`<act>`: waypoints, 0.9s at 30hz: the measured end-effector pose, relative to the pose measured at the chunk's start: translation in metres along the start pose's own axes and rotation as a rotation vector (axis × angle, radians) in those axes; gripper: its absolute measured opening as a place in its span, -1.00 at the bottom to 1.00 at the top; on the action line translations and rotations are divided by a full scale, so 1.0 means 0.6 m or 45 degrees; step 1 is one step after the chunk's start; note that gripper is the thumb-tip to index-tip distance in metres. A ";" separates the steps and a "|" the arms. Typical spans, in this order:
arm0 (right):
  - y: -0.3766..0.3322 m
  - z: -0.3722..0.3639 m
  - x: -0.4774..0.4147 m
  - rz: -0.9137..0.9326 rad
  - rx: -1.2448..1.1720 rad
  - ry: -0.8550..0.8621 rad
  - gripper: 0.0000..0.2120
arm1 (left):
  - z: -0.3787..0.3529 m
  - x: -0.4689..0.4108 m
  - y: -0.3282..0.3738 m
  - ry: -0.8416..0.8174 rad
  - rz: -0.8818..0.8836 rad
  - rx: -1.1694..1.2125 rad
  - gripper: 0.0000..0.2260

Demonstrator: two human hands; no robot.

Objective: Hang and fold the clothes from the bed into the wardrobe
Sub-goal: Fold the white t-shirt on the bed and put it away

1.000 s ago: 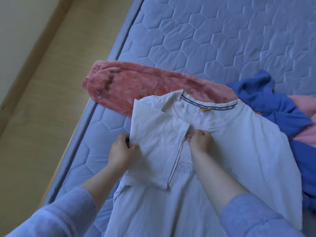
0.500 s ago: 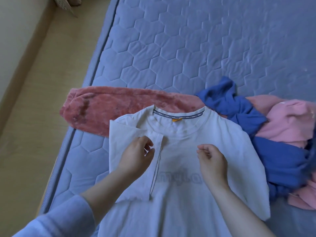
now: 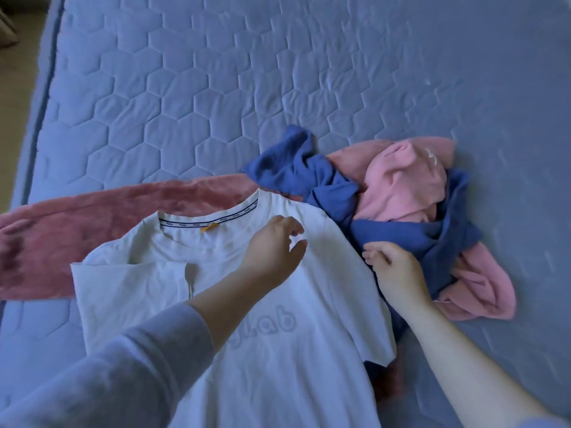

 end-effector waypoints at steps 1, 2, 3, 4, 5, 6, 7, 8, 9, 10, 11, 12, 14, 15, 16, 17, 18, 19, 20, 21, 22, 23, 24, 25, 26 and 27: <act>0.004 -0.003 -0.006 0.008 0.021 -0.034 -0.74 | -0.012 -0.012 0.012 0.003 -0.027 -0.015 -0.80; 0.008 -0.007 -0.012 0.013 0.032 -0.060 -0.75 | -0.023 -0.023 0.023 0.001 -0.058 -0.040 -0.79; 0.013 -0.011 -0.017 0.003 0.024 -0.079 -0.77 | -0.035 -0.034 0.033 -0.011 -0.107 -0.091 -0.77; 0.018 -0.016 -0.021 -0.028 0.005 -0.104 -0.78 | -0.048 -0.044 0.041 -0.034 -0.177 -0.172 -0.75; 0.024 -0.022 -0.025 -0.076 -0.020 -0.147 -0.78 | -0.061 -0.054 0.046 -0.068 -0.256 -0.269 -0.73; 0.029 -0.027 -0.028 -0.137 -0.053 -0.212 -0.77 | -0.073 -0.063 0.051 -0.107 -0.325 -0.360 -0.71; 0.032 -0.032 -0.028 -0.212 -0.095 -0.296 -0.77 | -0.082 -0.071 0.053 -0.149 -0.365 -0.428 -0.70; 0.035 -0.035 -0.026 -0.295 -0.141 -0.394 -0.77 | -0.090 -0.080 0.055 -0.192 -0.388 -0.476 -0.69; 0.037 -0.037 -0.024 -0.362 -0.180 -0.491 -0.77 | -0.096 -0.087 0.056 -0.233 -0.407 -0.512 -0.68; 0.039 -0.039 -0.021 -0.393 -0.205 -0.580 -0.77 | -0.101 -0.094 0.056 -0.269 -0.427 -0.548 -0.67; 0.041 -0.040 -0.019 -0.392 -0.215 -0.654 -0.77 | -0.104 -0.099 0.055 -0.298 -0.442 -0.583 -0.66; 0.043 -0.041 -0.018 -0.368 -0.207 -0.711 -0.78 | -0.106 -0.103 0.053 -0.322 -0.447 -0.611 -0.66; 0.045 -0.042 -0.015 -0.265 -0.100 -0.800 -0.73 | -0.110 -0.108 0.047 -0.363 -0.435 -0.657 -0.65; 0.046 -0.043 -0.014 -0.180 0.004 -0.830 -0.67 | -0.111 -0.110 0.043 -0.379 -0.433 -0.679 -0.65; 0.049 -0.044 -0.013 -0.092 0.124 -0.848 -0.63 | -0.111 -0.112 0.039 -0.392 -0.433 -0.696 -0.65; 0.052 -0.045 -0.011 -0.031 0.220 -0.856 -0.60 | -0.110 -0.113 0.036 -0.397 -0.437 -0.709 -0.65; 0.055 -0.045 -0.010 -0.016 0.259 -0.875 -0.60 | -0.109 -0.115 0.033 -0.393 -0.443 -0.722 -0.65; 0.058 -0.045 -0.008 -0.042 0.244 -0.911 -0.61 | -0.108 -0.117 0.031 -0.385 -0.449 -0.730 -0.65; 0.060 -0.045 -0.006 -0.086 0.194 -0.947 -0.63 | -0.107 -0.119 0.029 -0.374 -0.453 -0.730 -0.66; 0.062 -0.044 -0.005 -0.123 0.135 -0.955 -0.66 | -0.105 -0.121 0.029 -0.364 -0.454 -0.717 -0.67; 0.062 -0.040 -0.006 -0.148 0.071 -0.915 -0.70 | -0.103 -0.123 0.029 -0.356 -0.450 -0.697 -0.69; 0.064 -0.032 -0.011 -0.179 -0.004 -0.830 -0.72 | -0.101 -0.126 0.029 -0.349 -0.446 -0.678 -0.70; 0.067 -0.021 -0.019 -0.218 -0.082 -0.702 -0.75 | -0.097 -0.128 0.028 -0.343 -0.447 -0.667 -0.72; 0.071 -0.004 -0.029 -0.257 -0.151 -0.526 -0.79 | -0.093 -0.131 0.029 -0.337 -0.449 -0.665 -0.74; 0.078 0.017 -0.041 -0.285 -0.204 -0.309 -0.84 | -0.088 -0.133 0.028 -0.334 -0.447 -0.665 -0.75; 0.084 0.042 -0.054 -0.297 -0.253 -0.068 -0.88 | -0.084 -0.134 0.028 -0.333 -0.440 -0.661 -0.76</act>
Point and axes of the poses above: each hand's wrist, its own x-axis away from the middle knuckle, its own z-axis out of the back of the hand, y = z × x, the point moved 3 cm from there along -x, towards the middle knuckle, and after that the axes turned 15 degrees about y, right-handed, at the moved point
